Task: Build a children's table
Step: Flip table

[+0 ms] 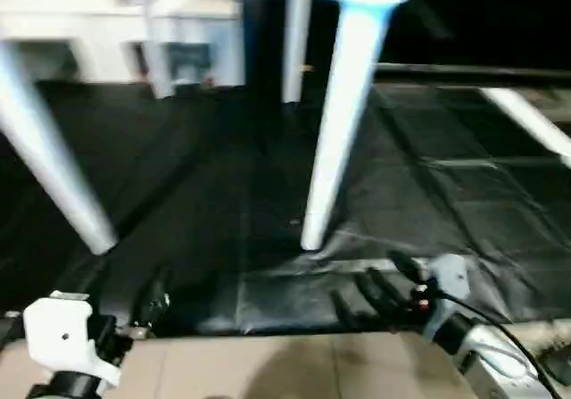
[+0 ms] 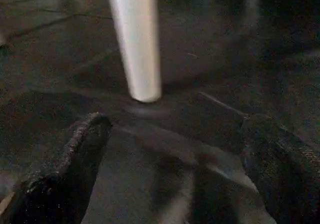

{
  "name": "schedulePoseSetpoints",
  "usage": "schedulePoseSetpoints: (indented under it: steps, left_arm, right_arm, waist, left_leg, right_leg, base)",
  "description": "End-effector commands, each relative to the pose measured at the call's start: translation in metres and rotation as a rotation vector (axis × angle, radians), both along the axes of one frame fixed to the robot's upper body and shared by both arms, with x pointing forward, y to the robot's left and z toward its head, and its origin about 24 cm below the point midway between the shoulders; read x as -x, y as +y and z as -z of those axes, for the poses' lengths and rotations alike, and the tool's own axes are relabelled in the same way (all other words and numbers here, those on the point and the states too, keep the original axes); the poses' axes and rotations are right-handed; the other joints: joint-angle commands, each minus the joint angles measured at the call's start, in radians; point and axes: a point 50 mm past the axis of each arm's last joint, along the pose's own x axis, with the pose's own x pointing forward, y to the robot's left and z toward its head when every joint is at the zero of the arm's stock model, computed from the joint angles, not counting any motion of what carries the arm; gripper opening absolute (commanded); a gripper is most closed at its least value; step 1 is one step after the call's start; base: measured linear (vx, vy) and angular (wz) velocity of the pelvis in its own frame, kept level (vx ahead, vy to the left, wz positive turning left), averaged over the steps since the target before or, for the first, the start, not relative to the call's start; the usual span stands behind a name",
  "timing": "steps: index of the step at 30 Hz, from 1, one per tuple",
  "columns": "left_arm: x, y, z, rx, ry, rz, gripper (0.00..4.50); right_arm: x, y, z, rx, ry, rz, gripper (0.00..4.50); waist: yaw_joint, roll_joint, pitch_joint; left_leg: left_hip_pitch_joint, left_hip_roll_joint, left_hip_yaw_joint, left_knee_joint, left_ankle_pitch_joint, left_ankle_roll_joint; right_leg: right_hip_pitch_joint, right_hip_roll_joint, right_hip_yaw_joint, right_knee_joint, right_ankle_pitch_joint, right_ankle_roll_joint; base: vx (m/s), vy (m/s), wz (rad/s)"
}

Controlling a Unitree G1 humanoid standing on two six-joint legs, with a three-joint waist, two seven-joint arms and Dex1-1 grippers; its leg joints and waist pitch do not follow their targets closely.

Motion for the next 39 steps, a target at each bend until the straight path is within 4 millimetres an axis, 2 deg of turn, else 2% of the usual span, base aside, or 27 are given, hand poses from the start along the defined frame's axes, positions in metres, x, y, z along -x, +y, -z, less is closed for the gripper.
schedulePoseSetpoints:
  steps: [1, 2, 3, 4, 5, 6, 7, 8, 9, 10, 11, 12, 13, 14, 15, 16, 17, 19, 23, 24, 27, 28, 30, 33, 35, 37, 39]
  left_arm:
    - [0.003, 0.006, 0.001, -0.038, 0.001, -0.051, 4.46]
    - [0.005, 0.008, 0.000, -0.053, 0.000, -0.070, 4.46]
    - [0.005, 0.008, 0.000, -0.054, -0.001, -0.071, 4.46]
    - [0.005, 0.010, -0.001, -0.063, -0.007, -0.086, 4.46]
    - [0.006, 0.011, -0.002, -0.065, -0.010, -0.090, 4.46]
    - [0.005, 0.011, -0.002, -0.068, -0.014, -0.089, 4.46]
    - [0.004, 0.012, -0.002, -0.069, -0.017, -0.084, 4.46]
    - [0.004, 0.012, -0.002, -0.069, -0.018, -0.079, 4.46]
    - [0.001, 0.012, -0.001, -0.073, -0.015, -0.064, 4.46]
    - [0.000, 0.012, 0.000, -0.076, -0.012, -0.058, 4.46]
    - [-0.002, 0.012, 0.002, -0.069, -0.011, -0.046, 4.46]
    - [-0.004, 0.012, 0.003, -0.063, -0.011, -0.039, 4.46]
    - [-0.007, 0.012, 0.004, -0.060, -0.019, -0.035, 4.46]
    - [-0.009, 0.012, 0.005, -0.053, -0.024, -0.039, 4.46]
    - [-0.013, 0.013, 0.005, -0.042, -0.035, -0.054, 4.46]
    - [-0.014, 0.014, 0.006, -0.034, -0.036, -0.071, 4.46]
    - [-0.015, 0.014, 0.006, -0.029, -0.037, -0.081, 4.46]
    - [-0.017, 0.014, 0.007, -0.020, -0.040, -0.086, 4.46]
    - [-0.020, 0.011, 0.011, -0.022, -0.023, -0.054, 4.46]
    - [-0.023, 0.010, 0.013, -0.017, -0.013, -0.035, 4.46]
    - [-0.026, 0.010, 0.015, -0.006, -0.011, -0.034, 4.46]
    - [-0.026, 0.009, 0.015, -0.001, -0.017, -0.030, 4.46]
    - [-0.026, 0.009, 0.015, -0.002, -0.021, -0.025, 4.46]
    - [-0.026, 0.007, 0.015, -0.004, -0.025, -0.021, 4.46]
    - [-0.026, 0.007, 0.015, -0.004, -0.025, -0.021, 4.46]
    - [-0.026, 0.007, 0.015, -0.004, -0.025, -0.021, 4.46]
    - [-0.026, 0.007, 0.015, -0.004, -0.025, -0.021, 4.46]
  right_arm:
    - [-0.004, -0.003, 0.001, -0.028, -0.025, 0.040, 4.50]
    - [-0.005, -0.006, 0.006, -0.055, -0.017, 0.085, 4.50]
    - [-0.005, -0.006, 0.006, -0.056, -0.017, 0.087, 4.50]
    - [-0.006, -0.007, 0.009, -0.063, -0.015, 0.098, 4.50]
    - [-0.007, -0.007, 0.010, -0.060, -0.018, 0.097, 4.50]
    - [-0.007, -0.010, 0.012, -0.048, -0.022, 0.106, 4.50]
    - [-0.007, -0.015, 0.014, -0.030, -0.033, 0.127, 4.50]
    - [-0.008, -0.017, 0.015, -0.019, -0.039, 0.136, 4.50]
    - [-0.009, -0.021, 0.016, 0.022, -0.054, 0.164, 4.50]
    - [-0.010, -0.021, 0.016, 0.039, -0.061, 0.172, 4.50]
    - [-0.011, -0.020, 0.016, 0.032, -0.060, 0.162, 4.50]
    - [-0.012, -0.018, 0.015, 0.023, -0.059, 0.152, 4.50]
    - [-0.014, -0.015, 0.014, 0.036, -0.071, 0.141, 4.50]
    - [-0.016, -0.011, 0.012, 0.048, -0.084, 0.132, 4.50]
    - [-0.018, -0.006, 0.009, 0.062, -0.105, 0.121, 4.50]
    - [-0.019, -0.003, 0.008, 0.056, -0.108, 0.122, 4.50]
    - [-0.019, -0.001, 0.007, 0.050, -0.112, 0.127, 4.50]
    - [-0.022, 0.003, 0.003, 0.033, -0.135, 0.143, 4.50]
    - [-0.025, 0.006, -0.002, 0.033, -0.157, 0.181, 4.50]
    - [-0.028, 0.009, -0.007, 0.031, -0.163, 0.201, 4.50]
    - [-0.031, 0.015, -0.020, 0.030, -0.186, 0.200, 4.50]
    - [-0.031, 0.018, -0.028, 0.026, -0.200, 0.195, 4.50]
    - [-0.031, 0.021, -0.033, 0.022, -0.209, 0.185, 4.50]
    - [-0.029, 0.031, -0.042, 0.016, -0.226, 0.150, 4.50]
    - [-0.029, 0.031, -0.042, 0.016, -0.226, 0.150, 4.50]
    - [-0.029, 0.031, -0.042, 0.016, -0.226, 0.150, 4.50]
    - [-0.029, 0.031, -0.042, 0.016, -0.226, 0.150, 4.50]
  waist:
    - [0.003, -0.014, 0.011]
    - [0.004, 0.010, 0.005]
    - [-0.003, 0.034, 0.010]
    - [-0.039, 0.045, 0.017]
    - [-0.033, 0.067, -0.004]
    - [-0.039, 0.068, -0.006]
    - [-0.047, 0.063, -0.002]
    - [-0.057, 0.044, 0.006]
    - [-0.058, 0.037, 0.004]
    - [-0.063, 0.025, 0.000]
    - [-0.064, 0.028, 0.000]
    - [-0.074, 0.024, -0.003]
    - [-0.078, 0.027, -0.006]
    - [-0.085, 0.027, -0.009]
    - [-0.087, 0.026, -0.013]
    - [-0.094, 0.029, -0.019]
    - [-0.094, 0.029, -0.019]
    - [-0.103, 0.023, -0.023]
    - [-0.101, 0.025, -0.030]
    - [-0.100, 0.025, -0.032]
    - [-0.099, 0.025, -0.040]
    - [-0.101, 0.027, -0.033]
    - [-0.100, 0.026, -0.032]
    - [-0.101, 0.027, -0.026]
    - [-0.100, 0.025, -0.021]
    - [-0.099, 0.025, -0.020]
    - [-0.098, 0.026, -0.022]
  left_leg:
    - [0.007, 0.053, -0.008, -0.055, -0.010, 0.015]
    - [0.037, 0.077, 0.004, -0.117, -0.048, 0.021]
    - [0.060, 0.111, -0.005, -0.162, -0.182, 0.027]
    - [0.076, 0.181, -0.017, -0.214, -0.507, -0.006]
    - [0.059, 0.221, -0.024, -0.259, -0.667, -0.051]
    - [0.047, 0.224, -0.021, -0.269, -0.702, -0.070]
    - [0.033, 0.207, -0.008, -0.274, -0.739, -0.096]
    - [0.038, 0.173, 0.009, -0.258, -0.721, -0.115]
    - [0.045, 0.160, 0.014, -0.241, -0.677, -0.124]
    - [0.040, 0.146, 0.019, -0.223, -0.559, -0.125]
    - [0.035, 0.146, 0.019, -0.225, -0.517, -0.121]
    - [0.035, 0.145, 0.023, -0.224, -0.451, -0.108]
    - [0.036, 0.148, 0.023, -0.224, -0.431, -0.105]
    - [0.028, 0.149, 0.027, -0.225, -0.384, -0.099]
    - [0.025, 0.151, 0.027, -0.226, -0.356, -0.095]
    - [0.022, 0.155, 0.030, -0.223, -0.303, -0.085]
    - [0.022, 0.155, 0.030, -0.223, -0.303, -0.085]
    - [0.015, 0.154, 0.035, -0.218, -0.244, -0.066]
    - [0.017, 0.154, 0.043, -0.206, -0.114, -0.028]
    - [0.020, 0.153, 0.045, -0.203, -0.105, -0.025]
    - [0.021, 0.151, 0.046, -0.191, -0.007, -0.001]
    - [0.019, 0.153, 0.047, -0.197, -0.027, 0.002]
    - [0.021, 0.155, 0.048, -0.199, -0.060, -0.004]
    - [0.022, 0.158, 0.047, -0.208, -0.136, -0.030]
    - [0.025, 0.157, 0.049, -0.212, -0.202, -0.053]
    - [0.026, 0.156, 0.049, -0.213, -0.217, -0.066]
    - [0.026, 0.156, 0.049, -0.212, -0.205, -0.069]
  right_leg:
    - [0.021, -0.165, 0.120, -0.229, -0.545, -0.071]
    - [0.020, -0.132, 0.075, -0.225, -0.565, -0.099]
    - [-0.006, -0.098, 0.052, -0.207, -0.545, -0.097]
    - [-0.021, -0.060, 0.015, -0.160, -0.436, -0.076]
    - [0.013, -0.068, 0.010, -0.103, -0.261, -0.064]
    - [0.021, -0.070, 0.007, -0.083, -0.179, -0.057]
    - [0.030, -0.083, 0.010, -0.089, -0.128, -0.032]
    - [0.022, -0.104, 0.028, -0.137, -0.256, -0.017]
    - [0.016, -0.123, 0.038, -0.159, -0.351, -0.013]
    - [0.017, -0.146, 0.049, -0.180, -0.474, -0.001]
    - [0.020, -0.150, 0.050, -0.184, -0.503, 0.007]
    - [0.021, -0.148, 0.045, -0.188, -0.510, 0.019]
    - [0.021, -0.146, 0.045, -0.187, -0.479, 0.012]
    - [0.027, -0.140, 0.043, -0.180, -0.395, -0.002]
    - [0.031, -0.138, 0.042, -0.175, -0.348, -0.010]
    - [0.032, -0.133, 0.041, -0.161, -0.219, -0.043]
    - [0.032, -0.133, 0.041, -0.161, -0.219, -0.043]
    - [0.039, -0.135, 0.041, -0.151, -0.124, -0.072]
    - [0.044, -0.131, 0.039, -0.135, 0.047, -0.096]
    - [0.043, -0.130, 0.039, -0.133, 0.065, -0.100]
    - [0.046, -0.128, 0.039, -0.119, 0.193, -0.108]
    - [0.046, -0.127, 0.036, -0.123, 0.173, -0.108]
    - [0.046, -0.129, 0.037, -0.126, 0.129, -0.105]
    - [0.043, -0.130, 0.039, -0.133, 0.016, -0.092]
    - [0.039, -0.132, 0.043, -0.144, -0.100, -0.078]
    - [0.037, -0.133, 0.046, -0.147, -0.133, -0.073]
    - [0.036, -0.132, 0.046, -0.146, -0.113, -0.071]
  base:
    - [0.000, 0.000, 0.00]
    - [-0.026, 0.090, 0.09]
    - [-0.062, 0.124, 0.16]
    - [-0.062, 0.124, 0.16]
    - [-0.045, 0.128, 0.24]
    - [-0.007, 0.110, 0.13]
    - [-0.007, 0.110, 0.13]
    - [-0.037, 0.101, 0.00]
    - [-0.006, 0.095, -0.07]
    - [-0.006, 0.095, -0.07]
    - [0.004, 0.074, -0.11]
    - [0.000, 0.000, 0.00]
    - [0.000, 0.000, 0.00]
    - [0.000, 0.000, 0.00]
    - [0.000, 0.000, 0.00]
    - [0.000, 0.000, 0.00]
    - [0.052, 0.000, -0.02]
    - [0.058, -0.010, -0.03]
    - [0.062, -0.010, -0.01]
    - [0.000, 0.000, 0.00]
    - [0.000, 0.000, 0.00]
    - [0.000, 0.000, 0.00]
    - [0.000, 0.000, 0.00]
    - [0.000, 0.000, 0.00]
    - [0.000, 0.000, 0.00]
    - [0.000, 0.000, 0.00]
    - [0.000, 0.000, 0.00]
